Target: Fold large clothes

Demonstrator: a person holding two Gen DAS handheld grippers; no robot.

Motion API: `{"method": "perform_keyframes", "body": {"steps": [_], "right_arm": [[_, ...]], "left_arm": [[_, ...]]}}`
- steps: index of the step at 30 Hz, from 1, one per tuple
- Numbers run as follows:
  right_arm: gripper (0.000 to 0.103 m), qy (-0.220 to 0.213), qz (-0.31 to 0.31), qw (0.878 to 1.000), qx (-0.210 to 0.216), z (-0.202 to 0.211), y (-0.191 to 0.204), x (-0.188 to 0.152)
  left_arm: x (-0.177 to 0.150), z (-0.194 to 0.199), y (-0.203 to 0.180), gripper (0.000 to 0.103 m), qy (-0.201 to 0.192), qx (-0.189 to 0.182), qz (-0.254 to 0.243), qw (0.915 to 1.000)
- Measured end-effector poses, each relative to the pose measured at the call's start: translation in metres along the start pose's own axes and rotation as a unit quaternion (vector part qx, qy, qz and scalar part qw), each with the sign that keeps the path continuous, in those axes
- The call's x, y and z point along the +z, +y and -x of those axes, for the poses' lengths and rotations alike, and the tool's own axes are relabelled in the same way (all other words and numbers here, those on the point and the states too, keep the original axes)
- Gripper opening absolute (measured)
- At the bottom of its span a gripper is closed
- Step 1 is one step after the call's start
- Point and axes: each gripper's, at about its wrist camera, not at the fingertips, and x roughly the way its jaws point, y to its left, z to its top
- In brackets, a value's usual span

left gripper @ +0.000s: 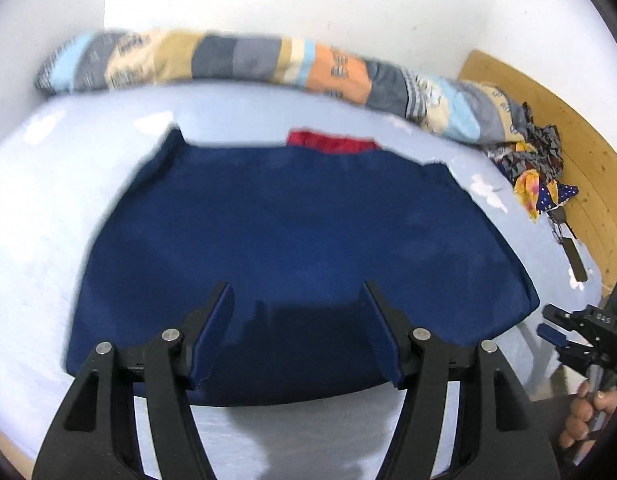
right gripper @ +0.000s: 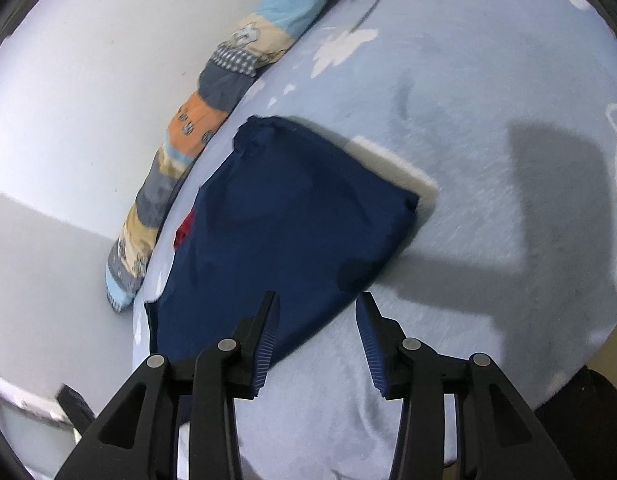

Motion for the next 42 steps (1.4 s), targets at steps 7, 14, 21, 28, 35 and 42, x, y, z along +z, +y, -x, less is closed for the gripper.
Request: {"method": "perform_keyframes", "body": {"steps": [7, 14, 21, 28, 35, 42], "right_arm": [[0.052, -0.021, 0.032, 0.999, 0.038, 0.045, 0.022, 0.002], [0.058, -0.032, -0.018, 0.996, 0.082, 0.057, -0.016, 0.003], [0.058, 0.000, -0.064, 0.995, 0.070, 0.015, -0.043, 0.020], [0.058, 0.021, -0.067, 0.996, 0.063, -0.018, -0.052, 0.032], [0.058, 0.032, -0.083, 0.990, 0.112, -0.050, -0.061, 0.044], [0.058, 0.053, -0.013, 0.992, 0.115, -0.081, -0.024, 0.048]], "left_arm": [[-0.008, 0.038, 0.015, 0.070, -0.055, -0.019, 0.036, 0.9976], [-0.031, 0.020, 0.034, 0.074, -0.035, -0.051, 0.109, 0.9921], [-0.032, -0.002, 0.020, 0.074, -0.021, -0.072, 0.105, 0.9917], [-0.035, -0.019, 0.006, 0.074, 0.008, -0.076, 0.083, 0.9936], [-0.031, -0.040, -0.020, 0.074, 0.043, -0.079, 0.030, 0.9955], [-0.016, -0.055, -0.029, 0.074, 0.037, -0.049, 0.024, 0.9978]]}}
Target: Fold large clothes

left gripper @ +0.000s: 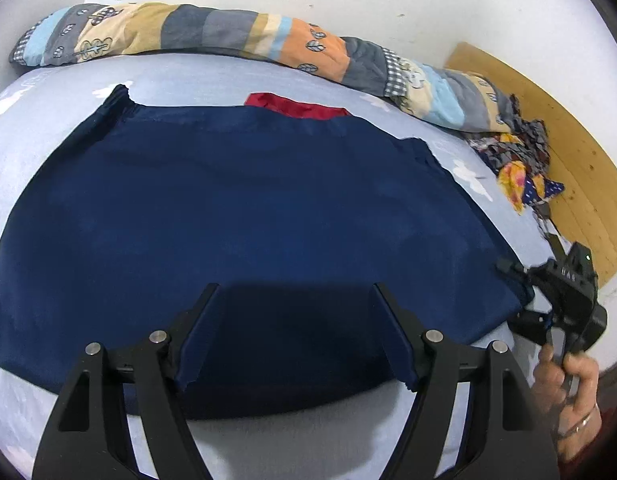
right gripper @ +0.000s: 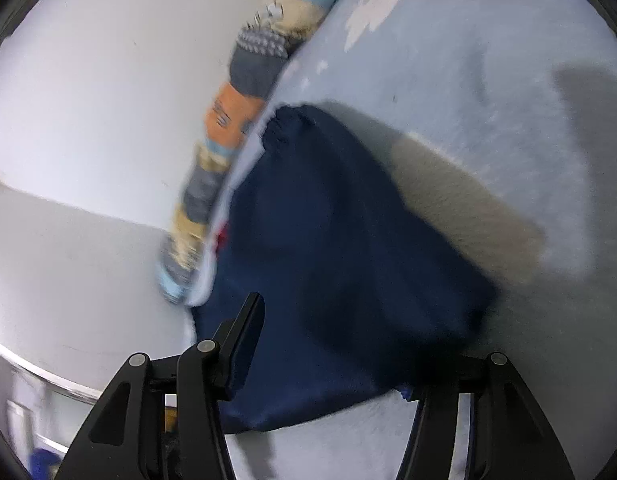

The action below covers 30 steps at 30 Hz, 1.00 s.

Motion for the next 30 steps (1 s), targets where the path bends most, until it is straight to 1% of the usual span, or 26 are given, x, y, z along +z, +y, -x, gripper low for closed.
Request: {"method": "perform_keyframes", "body": {"steps": [1, 4, 6, 7, 9, 11, 13, 15, 17, 20, 24, 30], "right_arm": [[0.058, 0.002, 0.005, 1.000, -0.017, -0.006, 0.002, 0.000], [0.058, -0.005, 0.028, 0.999, -0.036, -0.008, 0.012, -0.004], [0.058, -0.007, 0.028, 0.999, -0.030, -0.004, 0.010, -0.005], [0.056, -0.009, 0.022, 0.999, -0.027, -0.005, 0.006, -0.004], [0.055, -0.012, 0.003, 1.000, -0.012, -0.002, -0.002, -0.003], [0.055, -0.013, -0.009, 1.000, -0.006, -0.002, -0.007, -0.003], [0.055, -0.010, -0.006, 1.000, -0.011, -0.004, -0.005, -0.003], [0.056, -0.005, 0.005, 1.000, -0.024, -0.006, -0.001, -0.004], [0.056, -0.005, 0.007, 1.000, -0.026, -0.007, 0.001, -0.003], [0.056, -0.003, 0.009, 1.000, -0.029, -0.008, 0.002, -0.003], [0.056, -0.001, 0.018, 0.999, -0.041, -0.009, 0.005, -0.004], [0.056, -0.001, 0.015, 0.999, -0.038, -0.011, 0.003, -0.004]], "left_arm": [[0.003, -0.003, -0.001, 0.074, 0.001, 0.007, 0.000, 1.0000], [0.013, -0.021, -0.006, 0.074, 0.015, 0.037, -0.009, 0.9992], [0.016, -0.033, -0.011, 0.074, 0.025, 0.057, -0.017, 0.9979], [0.018, -0.037, -0.013, 0.074, 0.023, 0.069, -0.020, 0.9971], [0.021, -0.042, -0.020, 0.074, 0.015, 0.085, -0.024, 0.9959], [0.024, -0.049, -0.025, 0.075, 0.005, 0.110, -0.024, 0.9936], [0.024, -0.057, -0.029, 0.080, 0.000, 0.124, -0.023, 0.9920], [0.021, -0.065, -0.033, 0.083, 0.005, 0.142, -0.035, 0.9892], [0.015, -0.069, -0.035, 0.085, 0.003, 0.152, -0.048, 0.9872], [0.008, -0.068, -0.035, 0.087, -0.007, 0.158, -0.057, 0.9858], [0.006, -0.069, -0.035, 0.089, -0.012, 0.164, -0.058, 0.9847], [0.006, -0.070, -0.035, 0.092, -0.014, 0.168, -0.054, 0.9842]]}}
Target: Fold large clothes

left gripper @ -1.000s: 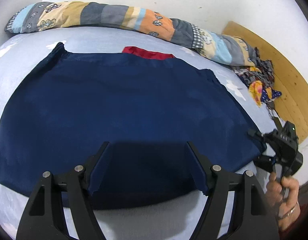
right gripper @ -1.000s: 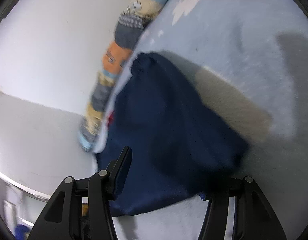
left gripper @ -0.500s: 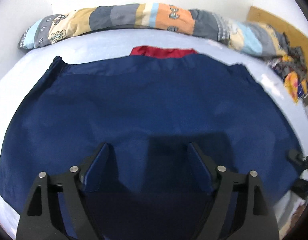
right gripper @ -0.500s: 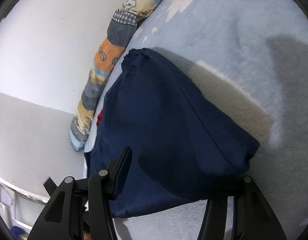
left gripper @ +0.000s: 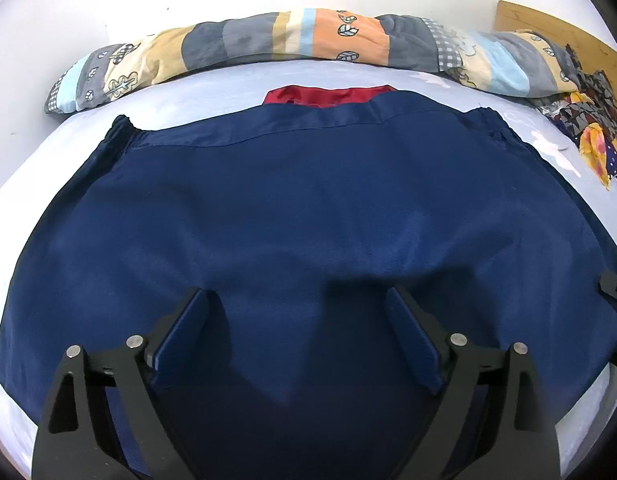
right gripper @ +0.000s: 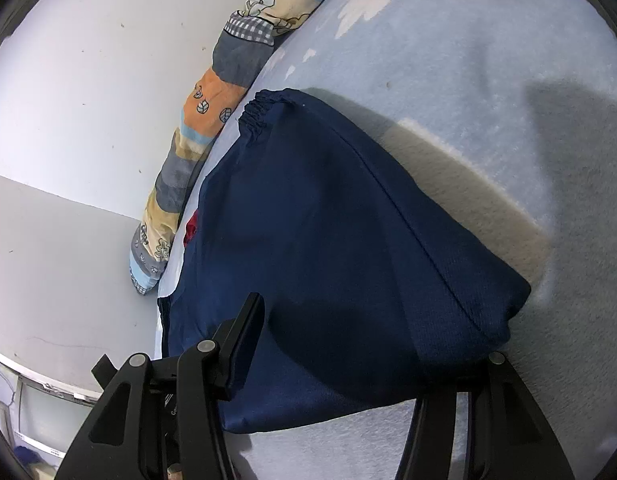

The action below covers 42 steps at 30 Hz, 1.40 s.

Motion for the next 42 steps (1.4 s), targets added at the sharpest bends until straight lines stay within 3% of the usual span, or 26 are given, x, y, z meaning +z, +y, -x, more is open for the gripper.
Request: {"method": "perform_keyframes", "body": {"steps": [7, 30, 34, 37, 42], "right_arm": [[0.056, 0.000, 0.001, 1.000, 0.000, 0.000, -0.001, 0.000], [0.056, 0.000, 0.000, 1.000, 0.002, 0.000, 0.000, -0.002], [0.056, -0.001, 0.000, 1.000, 0.002, 0.000, 0.000, -0.002], [0.056, 0.000, 0.001, 1.000, 0.001, 0.000, 0.000, -0.002], [0.056, 0.000, 0.001, 1.000, 0.001, 0.000, 0.000, -0.002]], "left_arm": [[0.000, -0.003, 0.002, 0.100, -0.001, 0.006, 0.009, 0.9999], [-0.001, -0.001, 0.003, 0.100, -0.003, 0.000, 0.010, 0.9999], [0.013, 0.006, 0.018, 0.100, -0.009, -0.016, 0.049, 0.9986], [0.032, -0.002, 0.029, 0.100, 0.001, -0.011, 0.070, 0.9975], [0.049, -0.033, 0.025, 0.102, 0.050, 0.019, 0.048, 0.9974]]}}
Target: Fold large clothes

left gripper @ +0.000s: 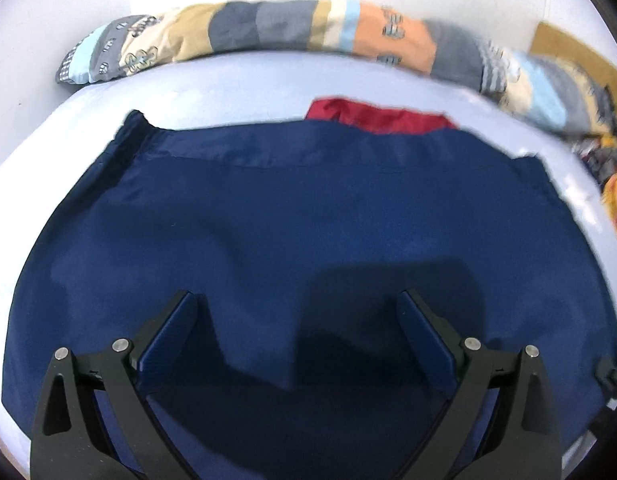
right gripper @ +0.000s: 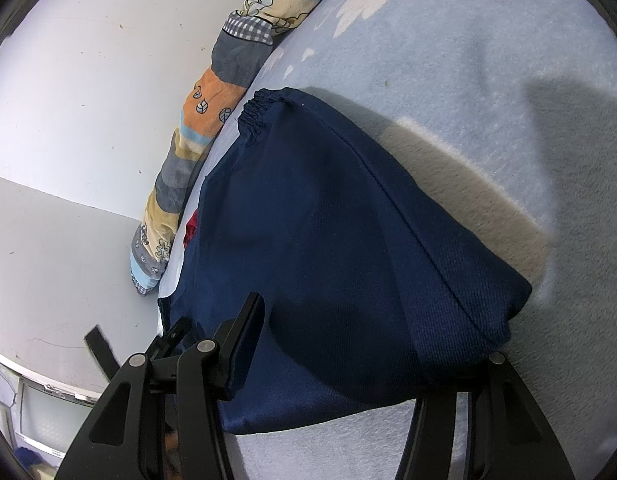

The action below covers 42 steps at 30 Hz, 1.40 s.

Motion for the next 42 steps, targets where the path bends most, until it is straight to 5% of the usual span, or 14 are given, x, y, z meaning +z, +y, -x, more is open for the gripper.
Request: {"method": "perform_keyframes", "body": {"steps": [4, 14, 18, 27, 37, 42], "right_arm": [[0.056, 0.000, 0.000, 1.000, 0.000, 0.000, 0.000, 0.000], [0.056, 0.000, 0.001, 1.000, 0.000, 0.000, 0.000, -0.001], [0.056, 0.000, 0.002, 1.000, 0.000, 0.000, -0.001, -0.001], [0.056, -0.001, 0.001, 1.000, 0.002, 0.000, -0.002, -0.001], [0.037, -0.007, -0.038, 0.998, 0.046, 0.002, -0.014, 0.000], [0.036, -0.012, -0.027, 0.997, 0.075, 0.001, -0.009, 0.001]], "left_arm": [[-0.003, -0.009, -0.006, 0.103, 0.003, 0.018, -0.012, 0.9998], [-0.039, 0.025, 0.017, 0.103, -0.026, -0.039, 0.000, 0.9989], [-0.056, 0.024, 0.007, 0.103, -0.042, -0.018, -0.045, 0.9980], [-0.059, 0.025, 0.006, 0.103, -0.048, -0.011, -0.039, 0.9980], [-0.061, 0.024, 0.005, 0.103, -0.051, -0.008, -0.040, 0.9978], [-0.061, 0.024, 0.005, 0.103, -0.053, -0.007, -0.040, 0.9978]]}}
